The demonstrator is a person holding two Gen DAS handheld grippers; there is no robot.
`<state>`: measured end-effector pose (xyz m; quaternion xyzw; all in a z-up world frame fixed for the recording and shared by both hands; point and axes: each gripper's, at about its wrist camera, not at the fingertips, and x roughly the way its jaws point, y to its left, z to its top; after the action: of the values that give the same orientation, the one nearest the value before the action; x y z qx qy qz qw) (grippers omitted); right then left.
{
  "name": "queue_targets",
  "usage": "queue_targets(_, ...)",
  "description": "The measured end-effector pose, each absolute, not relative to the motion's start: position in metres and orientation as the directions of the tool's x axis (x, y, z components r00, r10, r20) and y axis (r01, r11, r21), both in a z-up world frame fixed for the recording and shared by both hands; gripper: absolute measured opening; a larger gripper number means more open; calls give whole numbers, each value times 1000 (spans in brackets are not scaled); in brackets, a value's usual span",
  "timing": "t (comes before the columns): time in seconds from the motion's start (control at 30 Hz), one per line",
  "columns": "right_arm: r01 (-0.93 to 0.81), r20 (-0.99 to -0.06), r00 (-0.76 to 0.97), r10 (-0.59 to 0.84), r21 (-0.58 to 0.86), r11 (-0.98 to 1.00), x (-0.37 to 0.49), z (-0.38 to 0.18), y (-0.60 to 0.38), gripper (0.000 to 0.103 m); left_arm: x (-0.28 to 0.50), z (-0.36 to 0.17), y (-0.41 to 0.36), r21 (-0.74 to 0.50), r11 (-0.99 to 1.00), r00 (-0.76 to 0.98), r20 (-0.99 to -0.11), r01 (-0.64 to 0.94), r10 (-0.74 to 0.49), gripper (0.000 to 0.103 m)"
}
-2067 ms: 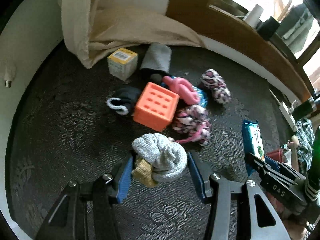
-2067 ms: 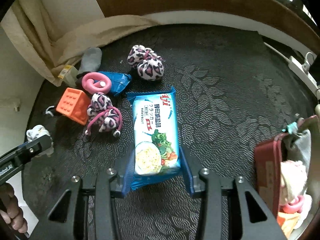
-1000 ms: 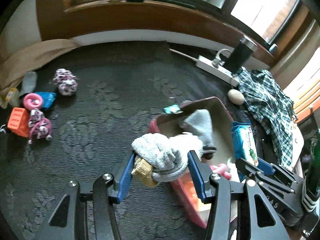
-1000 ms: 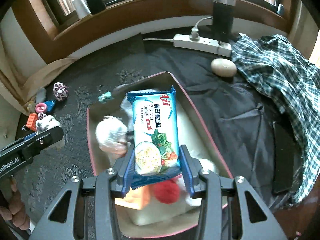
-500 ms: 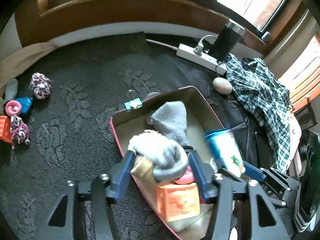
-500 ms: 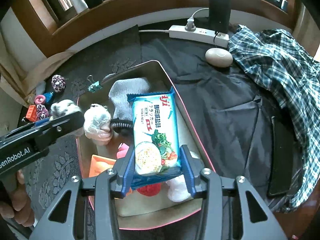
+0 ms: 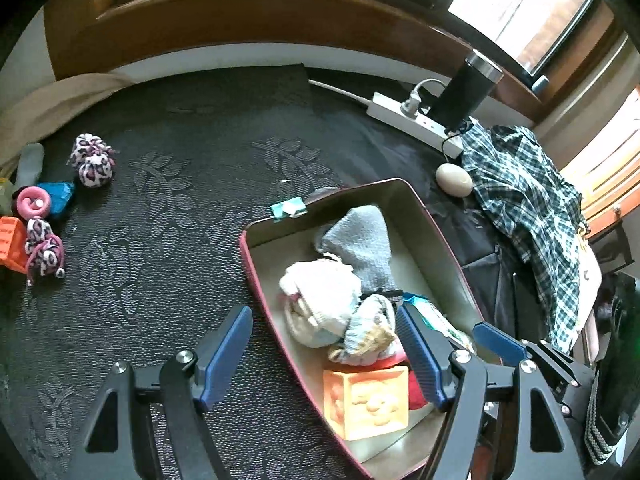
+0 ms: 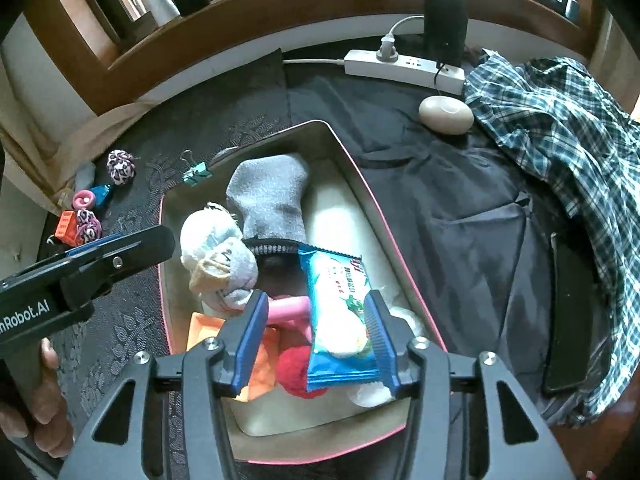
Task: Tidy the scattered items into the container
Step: 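Withdraw both grippers from the box toward the toy pile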
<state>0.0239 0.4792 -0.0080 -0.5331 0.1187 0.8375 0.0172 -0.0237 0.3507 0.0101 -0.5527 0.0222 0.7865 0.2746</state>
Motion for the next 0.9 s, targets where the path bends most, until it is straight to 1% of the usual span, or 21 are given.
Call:
queue_targets(0.53,-126,-876,-474,-94,173,-977,10,8,432,53,-40,17,292,-243,-888,-294,-881,-390,370,76)
queue_targets(0.9,-46,-866,-482,-134,178,-983,-4,13,376,53,-53,23,227,-221,-923,-341,-881,-315,328,76)
